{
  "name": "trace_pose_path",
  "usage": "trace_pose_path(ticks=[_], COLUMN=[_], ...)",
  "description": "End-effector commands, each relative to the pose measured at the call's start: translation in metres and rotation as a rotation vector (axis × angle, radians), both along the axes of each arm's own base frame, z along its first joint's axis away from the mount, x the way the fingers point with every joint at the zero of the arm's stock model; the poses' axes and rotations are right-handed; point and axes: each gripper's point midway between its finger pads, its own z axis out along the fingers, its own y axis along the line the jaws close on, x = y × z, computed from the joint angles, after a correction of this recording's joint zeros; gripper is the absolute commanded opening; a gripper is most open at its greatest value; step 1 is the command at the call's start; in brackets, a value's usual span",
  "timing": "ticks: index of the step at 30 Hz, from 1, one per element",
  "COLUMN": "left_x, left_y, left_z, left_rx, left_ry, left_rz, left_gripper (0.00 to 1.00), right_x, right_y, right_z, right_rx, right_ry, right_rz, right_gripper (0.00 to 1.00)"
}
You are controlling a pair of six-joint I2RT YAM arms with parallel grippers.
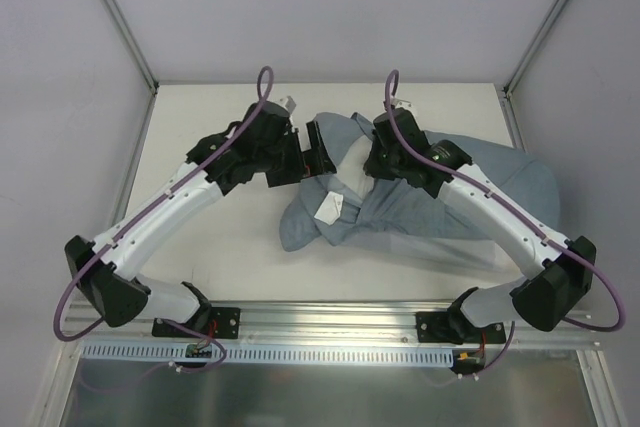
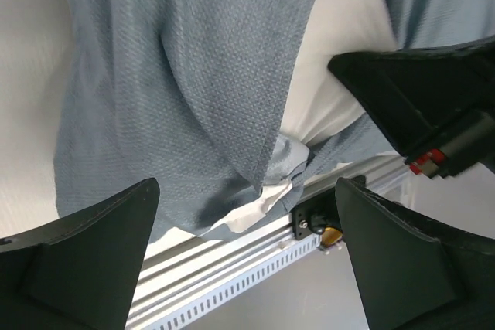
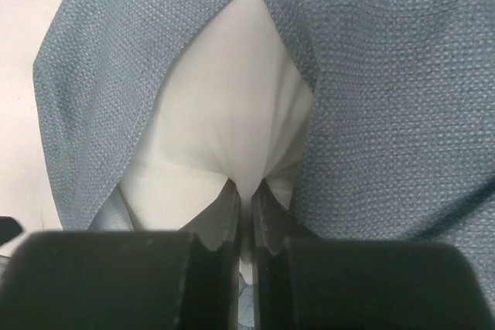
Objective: Remove the pillowcase from the pillow
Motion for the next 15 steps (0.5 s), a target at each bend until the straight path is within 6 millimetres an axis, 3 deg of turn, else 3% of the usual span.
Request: trace_pose_path(ticks=[1,3,6,8,9,10,13,14,15], left_x=[0.000,-0.001,0.001,0.007,0.008,0.009,0.002,-0.002,-0.009], left_y=[-0.006,-0.010,-0.014,-0.017,-0.017,-0.016,-0.010,-0.009,-0.006], left_z=[-0.010,-0.015,-0.040,-0.057,-0.061,-0.071,-0.084,-0.085,-0.092], left_rx=[0.089,0.115,0.175,0.214,0.226,0.251,0.276,0.265,0.275], left_ry=[0.034,0.058,0.109,0.137,0.144,0.160,0.189,0.203,0.225], left_rz=[0.043,0.043,0.056,0.064,0.067,0.074,0.073,0.064,0.054], left_gripper=[0.99,0.99,0.99,0.91,0.84,0.59,0.09,0.00,0.00], right_x=[0.020,0.018,0.016,0.016,0.015,0.015,0.018,0.022,0.030], right_y=[0.021,0.024,0.028,0.028,0.028,0.027,0.012,0.003,-0.010], right_z=[0.046,0.044,0.043,0.043,0.044,0.043,0.045,0.047,0.049], right_rx=[0.099,0.093,0.090,0.086,0.085,0.084,0.056,0.039,0.042], right_ry=[-0.139,-0.138,-0.138,-0.144,-0.145,-0.146,-0.177,-0.195,-0.202], right_rz=[-0.024,-0.022,-0.020,-0.026,-0.027,-0.035,-0.089,-0.125,-0.169], right_gripper=[0.01,0.01,0.01,0.01,0.01,0.01,0.01,0.01,0.01])
